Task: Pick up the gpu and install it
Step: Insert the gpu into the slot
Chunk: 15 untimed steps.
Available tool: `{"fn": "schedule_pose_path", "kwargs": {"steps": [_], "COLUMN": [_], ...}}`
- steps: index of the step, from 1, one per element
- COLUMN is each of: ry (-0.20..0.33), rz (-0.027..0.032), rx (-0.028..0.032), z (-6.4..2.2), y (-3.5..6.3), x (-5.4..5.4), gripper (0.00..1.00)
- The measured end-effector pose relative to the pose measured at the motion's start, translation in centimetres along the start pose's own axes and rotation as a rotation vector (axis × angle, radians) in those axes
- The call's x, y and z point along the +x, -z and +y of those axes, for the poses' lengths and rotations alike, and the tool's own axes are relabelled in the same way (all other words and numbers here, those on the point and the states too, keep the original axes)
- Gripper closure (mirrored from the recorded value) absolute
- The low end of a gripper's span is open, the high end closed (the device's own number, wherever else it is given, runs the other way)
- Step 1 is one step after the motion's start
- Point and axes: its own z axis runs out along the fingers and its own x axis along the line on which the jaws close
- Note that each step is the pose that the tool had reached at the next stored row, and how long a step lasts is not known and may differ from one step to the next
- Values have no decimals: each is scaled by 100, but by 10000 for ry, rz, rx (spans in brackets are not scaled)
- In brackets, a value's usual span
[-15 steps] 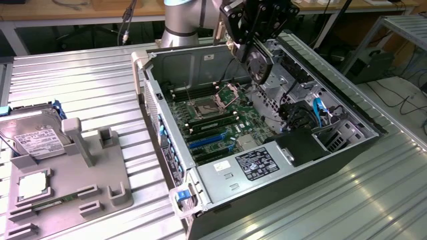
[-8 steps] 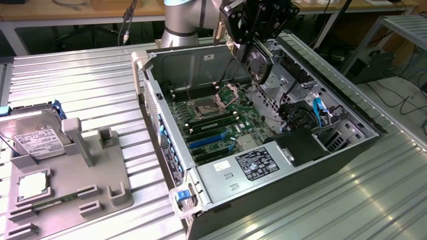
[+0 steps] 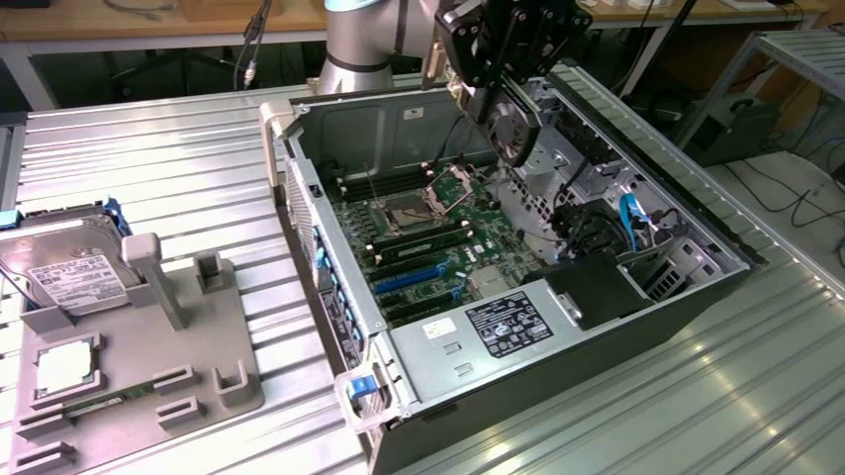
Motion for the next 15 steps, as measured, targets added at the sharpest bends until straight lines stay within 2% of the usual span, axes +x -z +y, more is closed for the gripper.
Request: {"fn": "schedule_pose_path", "kwargs": {"steps": [15], "ry": [924], "rz": [45], "rx": [-11], "z": [0], "y": [0], "x": [0], "gripper": [72]}}
